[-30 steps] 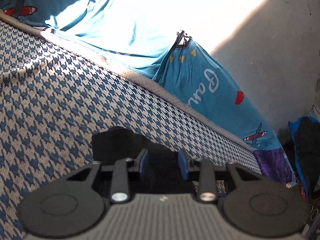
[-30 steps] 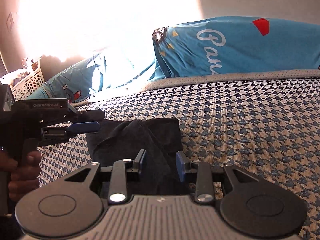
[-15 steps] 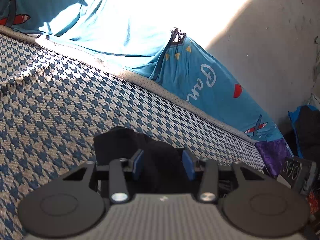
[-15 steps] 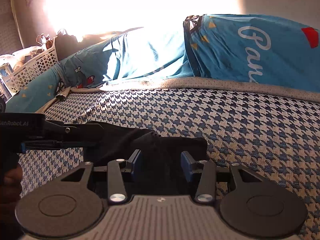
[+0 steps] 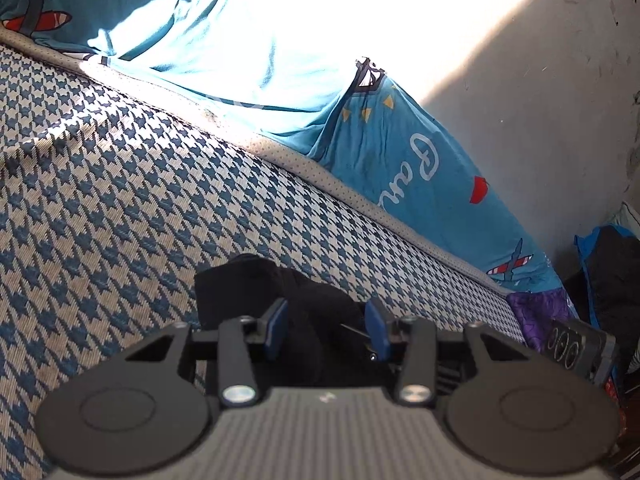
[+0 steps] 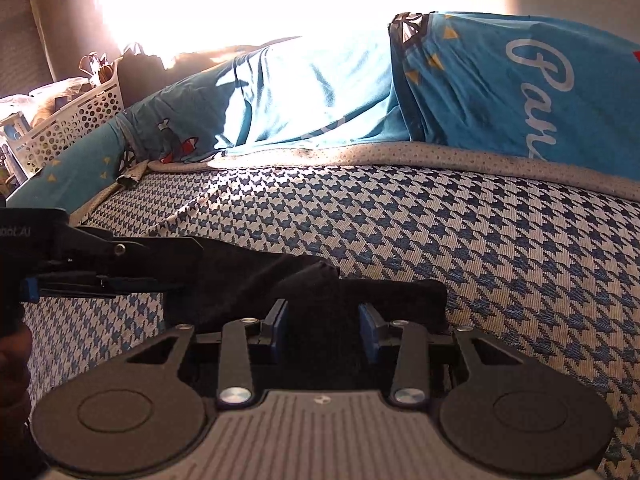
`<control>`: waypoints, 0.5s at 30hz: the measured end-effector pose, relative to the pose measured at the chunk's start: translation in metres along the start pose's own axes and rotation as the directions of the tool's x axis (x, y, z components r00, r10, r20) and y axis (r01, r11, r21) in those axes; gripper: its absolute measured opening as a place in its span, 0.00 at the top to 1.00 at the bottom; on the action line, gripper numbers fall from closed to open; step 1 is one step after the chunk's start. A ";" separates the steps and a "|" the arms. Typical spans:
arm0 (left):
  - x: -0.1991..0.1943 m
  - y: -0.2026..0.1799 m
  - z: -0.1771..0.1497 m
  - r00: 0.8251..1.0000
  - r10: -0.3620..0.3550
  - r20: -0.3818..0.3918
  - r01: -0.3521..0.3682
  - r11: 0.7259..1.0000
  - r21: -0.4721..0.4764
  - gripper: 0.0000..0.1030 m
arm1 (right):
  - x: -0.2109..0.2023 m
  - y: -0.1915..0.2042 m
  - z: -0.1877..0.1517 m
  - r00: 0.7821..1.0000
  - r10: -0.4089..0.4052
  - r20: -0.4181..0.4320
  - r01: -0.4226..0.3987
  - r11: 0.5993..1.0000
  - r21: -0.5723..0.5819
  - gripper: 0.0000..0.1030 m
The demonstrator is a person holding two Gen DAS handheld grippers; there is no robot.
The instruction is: Fold clothes
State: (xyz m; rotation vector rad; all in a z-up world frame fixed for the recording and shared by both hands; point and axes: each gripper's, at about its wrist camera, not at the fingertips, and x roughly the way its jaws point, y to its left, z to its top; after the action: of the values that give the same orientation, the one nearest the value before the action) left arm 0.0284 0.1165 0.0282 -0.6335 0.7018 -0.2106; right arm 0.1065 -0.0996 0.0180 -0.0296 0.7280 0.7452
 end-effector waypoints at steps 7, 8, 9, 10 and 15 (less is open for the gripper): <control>-0.001 0.001 -0.001 1.000 0.001 0.008 -0.001 1.000 0.006 0.61 | -0.004 0.008 -0.003 1.000 -0.012 0.029 0.013 0.999 -0.039 0.90; -0.002 0.001 0.000 1.000 -0.002 0.013 0.001 1.000 0.008 0.61 | -0.007 0.009 -0.002 0.999 -0.021 0.044 0.023 0.999 -0.045 0.91; -0.004 0.000 0.001 1.000 -0.004 0.026 0.003 1.000 0.013 0.61 | -0.013 0.011 -0.001 0.997 -0.032 0.069 0.035 0.998 -0.052 0.91; -0.006 0.000 0.002 0.999 -0.006 0.035 0.006 1.000 0.015 0.61 | -0.021 0.012 0.001 0.994 -0.042 0.099 0.048 0.997 -0.059 0.91; -0.008 0.002 0.005 0.999 -0.015 0.049 0.015 1.000 0.000 0.54 | -0.060 0.010 0.007 0.969 -0.122 0.216 0.132 0.991 -0.036 0.92</control>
State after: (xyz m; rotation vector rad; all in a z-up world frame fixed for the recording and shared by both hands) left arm 0.0256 0.1235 0.0344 -0.6422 0.6499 -0.2081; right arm 0.0744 -0.1270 0.0620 -0.0406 0.4971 0.6325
